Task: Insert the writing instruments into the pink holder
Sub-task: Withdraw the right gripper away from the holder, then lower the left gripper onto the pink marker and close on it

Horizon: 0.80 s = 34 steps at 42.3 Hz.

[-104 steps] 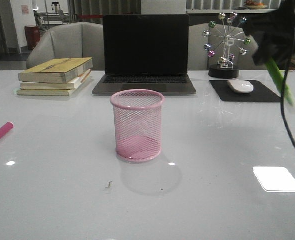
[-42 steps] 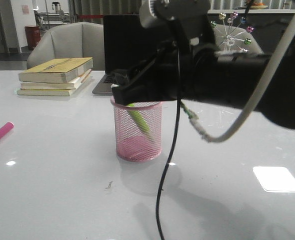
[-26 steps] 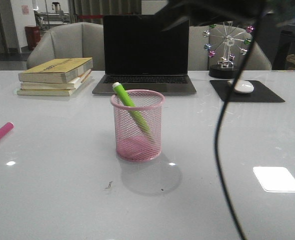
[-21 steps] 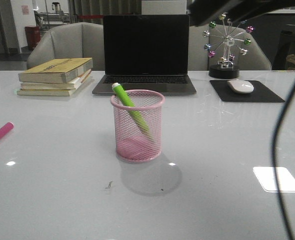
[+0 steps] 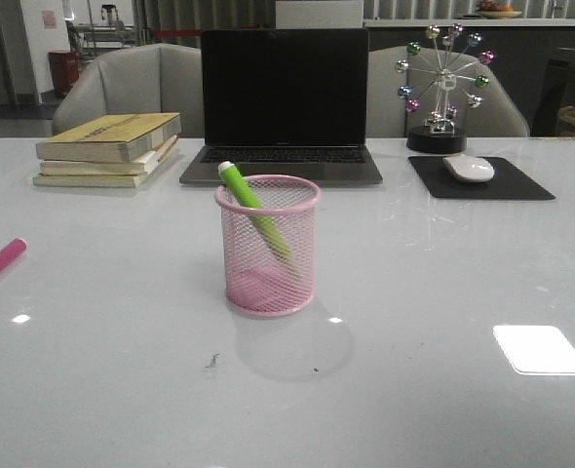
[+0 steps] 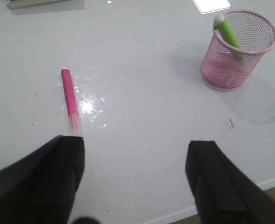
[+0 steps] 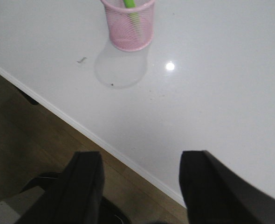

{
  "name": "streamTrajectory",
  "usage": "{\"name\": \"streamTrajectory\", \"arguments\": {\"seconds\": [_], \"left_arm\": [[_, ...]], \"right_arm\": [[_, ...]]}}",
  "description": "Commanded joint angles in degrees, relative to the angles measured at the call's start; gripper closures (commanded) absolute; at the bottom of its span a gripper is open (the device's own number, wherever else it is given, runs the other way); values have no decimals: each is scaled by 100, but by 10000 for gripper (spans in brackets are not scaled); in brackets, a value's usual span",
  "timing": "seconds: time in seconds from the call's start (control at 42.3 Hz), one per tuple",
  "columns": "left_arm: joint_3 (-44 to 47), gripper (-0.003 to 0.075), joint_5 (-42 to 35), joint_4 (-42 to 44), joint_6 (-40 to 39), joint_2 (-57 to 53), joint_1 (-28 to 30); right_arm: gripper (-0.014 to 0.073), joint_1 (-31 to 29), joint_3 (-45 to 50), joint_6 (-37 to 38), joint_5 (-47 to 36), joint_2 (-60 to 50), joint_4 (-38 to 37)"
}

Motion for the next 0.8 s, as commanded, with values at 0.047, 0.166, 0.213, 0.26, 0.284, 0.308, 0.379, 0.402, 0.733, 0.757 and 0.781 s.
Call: {"name": "streamTrajectory", "arguments": {"seconds": [0.047, 0.166, 0.213, 0.26, 0.284, 0.308, 0.379, 0.402, 0.733, 0.757, 0.781], "left_arm": [[-187, 213, 15, -50, -129, 93, -12], [-305, 213, 250, 0, -180, 460, 153], [-350, 213, 260, 0, -180, 649, 268], [-409, 213, 275, 0, -180, 897, 399], [-448, 213, 292, -38, -180, 1051, 481], [-473, 213, 292, -53, -180, 1168, 523], [-598, 213, 270, -53, -180, 1579, 728], [-651, 213, 254, -53, -180, 1709, 812], [-1722, 213, -252, -134, -180, 3713, 1572], [-1813, 213, -252, -134, -180, 3843, 1585], [-1908, 213, -252, -134, -180, 4017, 1610]], "right_arm": [[115, -25, -158, 93, -217, -28, -225], [115, -25, -158, 93, -111, -28, -225], [115, -25, -158, 93, -106, -28, -225], [115, -25, -158, 93, -106, -28, -225], [115, -25, -158, 93, -106, -28, -225], [115, -25, -158, 93, -106, -28, -225], [115, -25, -158, 93, -106, -28, -225], [115, -25, -158, 93, -106, -28, -225], [115, -25, -158, 93, -106, -28, -225], [115, -25, -158, 93, -106, -28, -225], [115, -25, -158, 93, -106, -28, -225]]}}
